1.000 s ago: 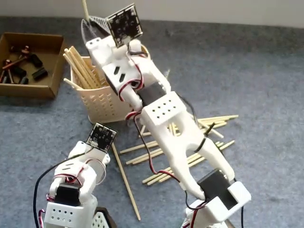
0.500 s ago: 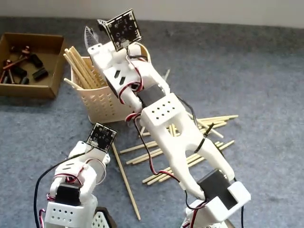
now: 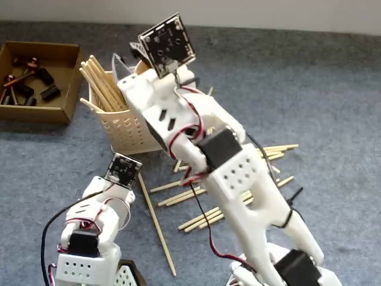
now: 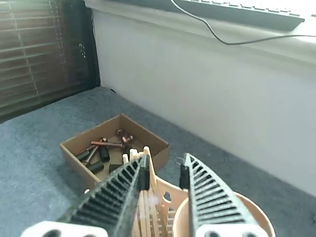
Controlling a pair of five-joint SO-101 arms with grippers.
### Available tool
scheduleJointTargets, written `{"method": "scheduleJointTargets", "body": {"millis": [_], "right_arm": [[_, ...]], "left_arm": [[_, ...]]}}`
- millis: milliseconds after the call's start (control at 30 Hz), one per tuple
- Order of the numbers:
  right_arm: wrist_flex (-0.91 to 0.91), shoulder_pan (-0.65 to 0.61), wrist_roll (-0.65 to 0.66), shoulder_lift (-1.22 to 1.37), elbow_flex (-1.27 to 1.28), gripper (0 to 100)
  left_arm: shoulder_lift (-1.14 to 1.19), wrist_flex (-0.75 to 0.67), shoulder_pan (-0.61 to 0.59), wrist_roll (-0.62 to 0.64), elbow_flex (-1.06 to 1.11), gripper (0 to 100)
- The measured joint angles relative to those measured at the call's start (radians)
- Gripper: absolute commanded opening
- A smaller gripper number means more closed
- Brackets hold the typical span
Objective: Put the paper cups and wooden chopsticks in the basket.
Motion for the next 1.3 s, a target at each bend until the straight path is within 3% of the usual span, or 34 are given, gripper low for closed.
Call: {"method": "scheduleJointTargets", "body": {"millis": [167,400,700,900,1067,1300], "right_arm": [[0.198,0.0,0.0,-0.129,0.0,11.3],[0.512,0.003,0.0,-0.269,0.0,11.3],[0.836,0.285,0.0,-0.284,0.0,11.6],[0.855,0.456,0.08,-0.124,0.04,12.3],[0.855,0.497,0.167,0.086,0.04,20.7],[0.802,0.519,0.285,0.348,0.04,20.6]], "left_arm": [[0.0,-0.04,-0.084,0.0,0.0,1],[0.0,-0.044,-0.098,0.0,-0.002,1],[0.0,-0.044,-0.098,0.0,-0.002,1],[0.0,-0.044,-0.098,0.0,-0.002,1],[0.0,-0.044,-0.098,0.0,-0.002,1],[0.0,-0.044,-0.098,0.0,-0.002,1]]}}
